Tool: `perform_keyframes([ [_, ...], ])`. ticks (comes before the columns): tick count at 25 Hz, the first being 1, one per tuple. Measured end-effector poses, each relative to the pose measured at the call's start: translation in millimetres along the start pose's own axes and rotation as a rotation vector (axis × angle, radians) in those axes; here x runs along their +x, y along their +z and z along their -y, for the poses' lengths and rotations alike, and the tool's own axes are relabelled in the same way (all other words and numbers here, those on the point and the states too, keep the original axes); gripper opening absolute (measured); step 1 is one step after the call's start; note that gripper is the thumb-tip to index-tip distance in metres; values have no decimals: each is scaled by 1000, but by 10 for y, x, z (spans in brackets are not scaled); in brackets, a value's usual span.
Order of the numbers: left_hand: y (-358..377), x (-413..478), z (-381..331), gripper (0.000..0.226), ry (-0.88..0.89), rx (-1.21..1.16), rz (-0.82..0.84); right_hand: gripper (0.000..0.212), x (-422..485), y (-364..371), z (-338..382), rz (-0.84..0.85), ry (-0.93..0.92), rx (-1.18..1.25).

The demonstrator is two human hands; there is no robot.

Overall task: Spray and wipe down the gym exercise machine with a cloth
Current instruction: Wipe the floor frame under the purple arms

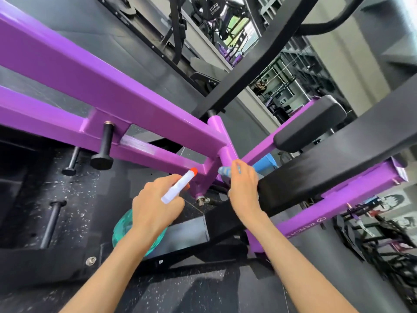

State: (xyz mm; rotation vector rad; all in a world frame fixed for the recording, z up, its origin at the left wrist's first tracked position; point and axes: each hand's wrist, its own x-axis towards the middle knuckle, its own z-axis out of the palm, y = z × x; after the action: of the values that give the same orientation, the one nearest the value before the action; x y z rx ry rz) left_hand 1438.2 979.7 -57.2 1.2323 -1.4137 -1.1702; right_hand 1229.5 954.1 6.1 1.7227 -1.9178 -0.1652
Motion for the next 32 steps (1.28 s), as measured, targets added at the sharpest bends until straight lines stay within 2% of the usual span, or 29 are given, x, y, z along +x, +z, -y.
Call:
perform_keyframes([
  [2,-49,-1,-36,47,-17,-20,-27,50,637,-144,-72,48,224,74],
  [4,-111,-18,-49,47,-31,-66,-34,44,903,-39,-50,273,405,146],
  [5,-141,-14,-35,47,-36,-75,-41,46,868,77,21,319,435,124],
  [7,-203,0,12,47,-32,-44,-55,57,628,299,180,276,404,1],
  [10,-264,17,38,48,4,21,-49,57,843,224,72,162,224,-27],
  [11,-285,6,30,48,18,29,-39,56,989,140,111,222,210,-105],
  [13,-345,-30,42,47,25,23,-19,55,1175,48,196,280,315,-178],
  [18,-448,1,106,40,-41,-58,-38,47,501,167,303,388,455,-230],
  [20,-457,20,109,45,-29,-50,-36,48,248,181,170,358,400,-330],
  [22,-457,30,132,48,-36,-64,-61,48,46,204,154,439,335,-404],
  [24,-437,29,152,49,-33,-33,-80,39,-69,83,252,630,311,-294],
  [25,-417,28,150,50,-23,-17,-83,33,-8,-53,272,642,304,-289],
  [27,-366,22,137,50,-9,-25,-81,26,358,-275,294,518,279,-306],
  [29,-331,19,116,48,-12,-28,-58,31,805,-235,130,247,324,-101],
  [30,-313,10,123,47,-14,-40,-54,36,918,-177,116,242,417,-5],
  [32,-277,25,179,47,-15,-62,-62,57,971,-103,167,398,498,103],
])
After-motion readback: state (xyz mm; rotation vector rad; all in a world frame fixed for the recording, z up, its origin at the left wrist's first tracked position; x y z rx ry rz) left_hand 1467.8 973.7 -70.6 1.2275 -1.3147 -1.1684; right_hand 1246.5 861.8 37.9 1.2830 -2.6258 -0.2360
